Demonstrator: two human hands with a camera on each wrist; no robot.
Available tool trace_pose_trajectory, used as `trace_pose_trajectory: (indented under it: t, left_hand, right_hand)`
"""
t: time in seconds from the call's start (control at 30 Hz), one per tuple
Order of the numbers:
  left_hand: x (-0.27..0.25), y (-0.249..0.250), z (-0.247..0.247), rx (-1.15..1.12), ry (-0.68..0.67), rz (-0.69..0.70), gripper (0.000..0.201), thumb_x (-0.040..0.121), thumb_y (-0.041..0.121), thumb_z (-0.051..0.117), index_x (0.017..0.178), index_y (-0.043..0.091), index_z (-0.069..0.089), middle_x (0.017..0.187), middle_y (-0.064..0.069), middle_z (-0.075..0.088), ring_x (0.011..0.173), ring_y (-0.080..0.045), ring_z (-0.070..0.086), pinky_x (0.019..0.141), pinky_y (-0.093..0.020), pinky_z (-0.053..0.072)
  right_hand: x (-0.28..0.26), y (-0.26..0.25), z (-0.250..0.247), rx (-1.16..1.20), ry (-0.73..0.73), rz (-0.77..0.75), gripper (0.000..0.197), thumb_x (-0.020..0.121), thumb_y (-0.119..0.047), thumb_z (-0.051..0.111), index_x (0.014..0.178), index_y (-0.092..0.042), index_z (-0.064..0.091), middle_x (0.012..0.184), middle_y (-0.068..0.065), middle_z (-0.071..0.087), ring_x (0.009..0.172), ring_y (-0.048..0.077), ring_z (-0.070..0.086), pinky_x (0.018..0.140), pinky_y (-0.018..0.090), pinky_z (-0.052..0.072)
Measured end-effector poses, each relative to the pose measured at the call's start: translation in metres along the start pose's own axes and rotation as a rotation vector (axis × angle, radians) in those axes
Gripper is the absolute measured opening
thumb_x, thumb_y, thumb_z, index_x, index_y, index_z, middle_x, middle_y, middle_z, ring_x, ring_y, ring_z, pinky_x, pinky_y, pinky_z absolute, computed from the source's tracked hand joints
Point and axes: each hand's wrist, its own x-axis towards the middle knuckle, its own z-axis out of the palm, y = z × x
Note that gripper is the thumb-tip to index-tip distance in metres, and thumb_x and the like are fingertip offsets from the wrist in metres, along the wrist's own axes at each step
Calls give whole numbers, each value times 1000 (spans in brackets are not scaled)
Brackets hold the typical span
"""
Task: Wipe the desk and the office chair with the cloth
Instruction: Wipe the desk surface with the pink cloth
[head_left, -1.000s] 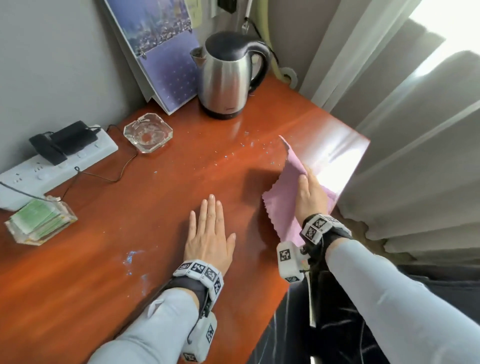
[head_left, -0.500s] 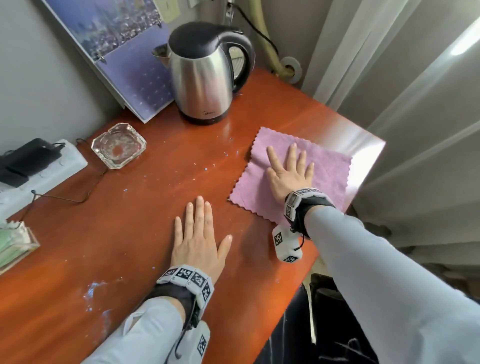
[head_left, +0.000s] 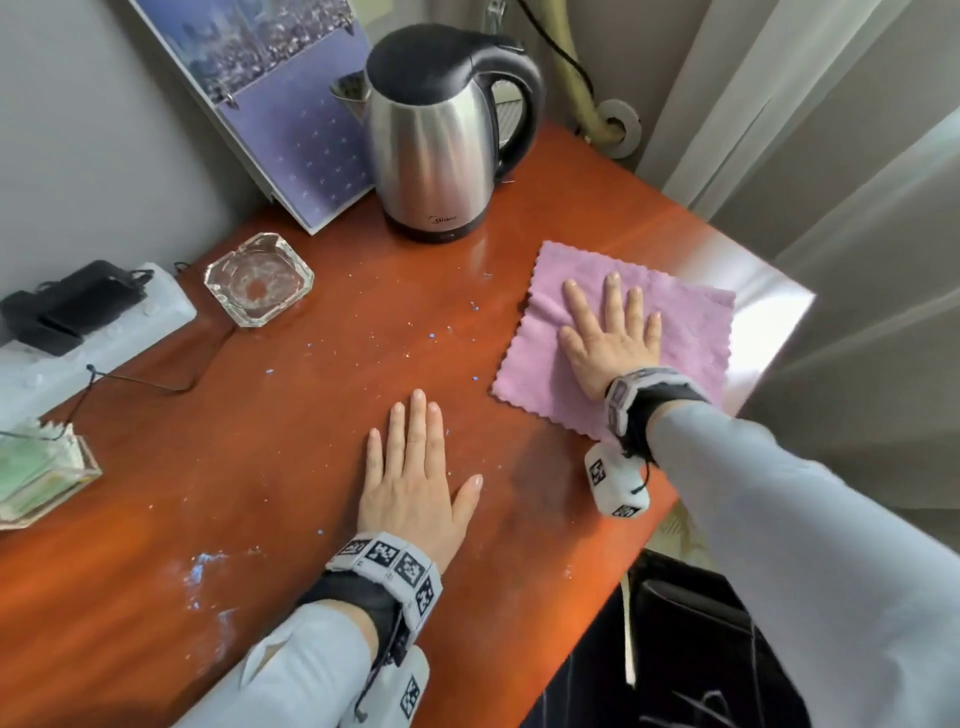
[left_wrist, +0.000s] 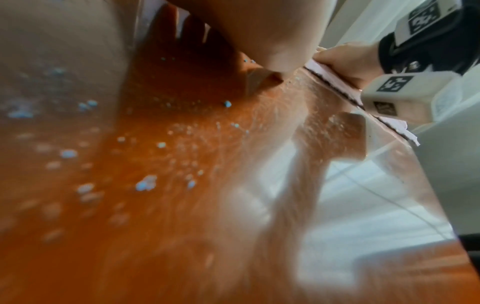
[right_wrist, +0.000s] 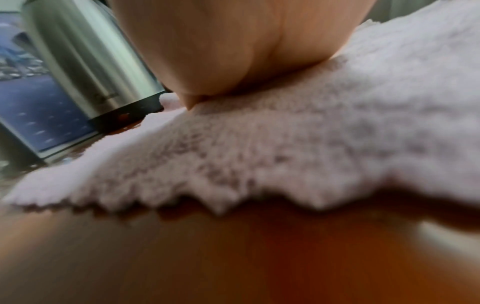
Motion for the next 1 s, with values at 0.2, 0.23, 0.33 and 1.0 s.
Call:
trace_pose_trajectory:
  t: [0.2,0.23,0.33,1.0]
  left_hand:
    - [44,14,-18,22,-12,55,83,97,61,14,158,9,-8,165,-8,-18,154,-23,-9,124,-49,0]
    - [52,15,-20,29,-27,56,84,98,61,18,158,10,-11,164,-7,-20,153,-23,-12,124,-49,-2]
    - [63,19,-21,50,-44,45,88,97,64,21,157,9,-13,164,-7,-22,153,-24,-13,124,-49,-1]
    - [69,26,-32,110,-139,9,87,99,62,19,154,8,-22,160,-8,-33,151,-25,-21,124,-49,1]
  right_hand:
    - [8,4,-4,25,29,35,57,101,-53,14,152,-45,-11,161,4,-27,147,32,-24,117,56,-15]
    - [4,4,-1,23,20,27,58,101,-54,14,152,-45,-12,160,4,-27,147,32,-25,117,56,-16]
    - [-15,8,10,3,-11,-3,59,100,-56,14,151,-47,-14,160,2,-28,147,31,-25,117,54,-16]
    - [27,46,-32,88,-10,132,61,101,-50,22,153,-43,-10,161,2,-24,148,30,-22,119,55,-12]
